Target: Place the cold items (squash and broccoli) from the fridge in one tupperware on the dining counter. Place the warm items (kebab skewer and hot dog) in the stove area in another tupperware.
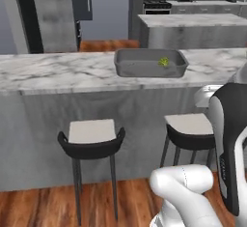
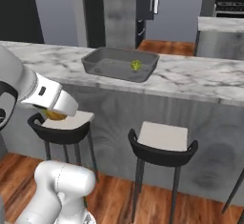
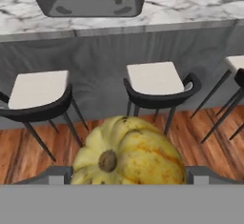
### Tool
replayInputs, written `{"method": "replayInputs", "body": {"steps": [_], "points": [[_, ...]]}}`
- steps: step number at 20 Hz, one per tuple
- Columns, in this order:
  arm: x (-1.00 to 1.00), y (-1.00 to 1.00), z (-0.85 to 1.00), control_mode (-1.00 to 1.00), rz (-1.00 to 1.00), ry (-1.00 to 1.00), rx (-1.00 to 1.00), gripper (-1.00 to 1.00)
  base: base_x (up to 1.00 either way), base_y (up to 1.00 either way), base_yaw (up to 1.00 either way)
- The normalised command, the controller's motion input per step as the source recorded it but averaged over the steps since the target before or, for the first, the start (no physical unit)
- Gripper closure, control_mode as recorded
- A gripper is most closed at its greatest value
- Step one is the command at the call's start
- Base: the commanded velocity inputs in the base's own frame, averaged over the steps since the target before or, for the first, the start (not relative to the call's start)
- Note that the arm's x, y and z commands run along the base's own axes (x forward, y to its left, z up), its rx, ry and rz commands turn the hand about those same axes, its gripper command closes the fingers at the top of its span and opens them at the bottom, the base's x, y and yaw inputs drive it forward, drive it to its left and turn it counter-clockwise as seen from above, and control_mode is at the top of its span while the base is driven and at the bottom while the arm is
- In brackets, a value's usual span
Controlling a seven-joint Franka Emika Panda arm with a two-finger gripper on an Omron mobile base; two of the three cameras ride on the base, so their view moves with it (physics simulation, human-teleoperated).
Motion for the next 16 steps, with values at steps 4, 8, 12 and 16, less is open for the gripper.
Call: {"method": "replayInputs", "body": {"steps": [4,8,12,16], "points": [[0.00,0.00,0.00,1.00,0.00,0.00,0.00,1.00,0.60,0.34,-0.24],[0.00,0.00,0.00,1.00,0.00,0.00,0.00,1.00,0.71,0.55,-0.10],[0.00,0.00,0.00,1.00,0.00,0.00,0.00,1.00,0.51,0.41,-0.05],[0.00,0.00,0.00,1.00,0.00,0.00,0.00,1.00,0.41,0.00,-0.06]]}}
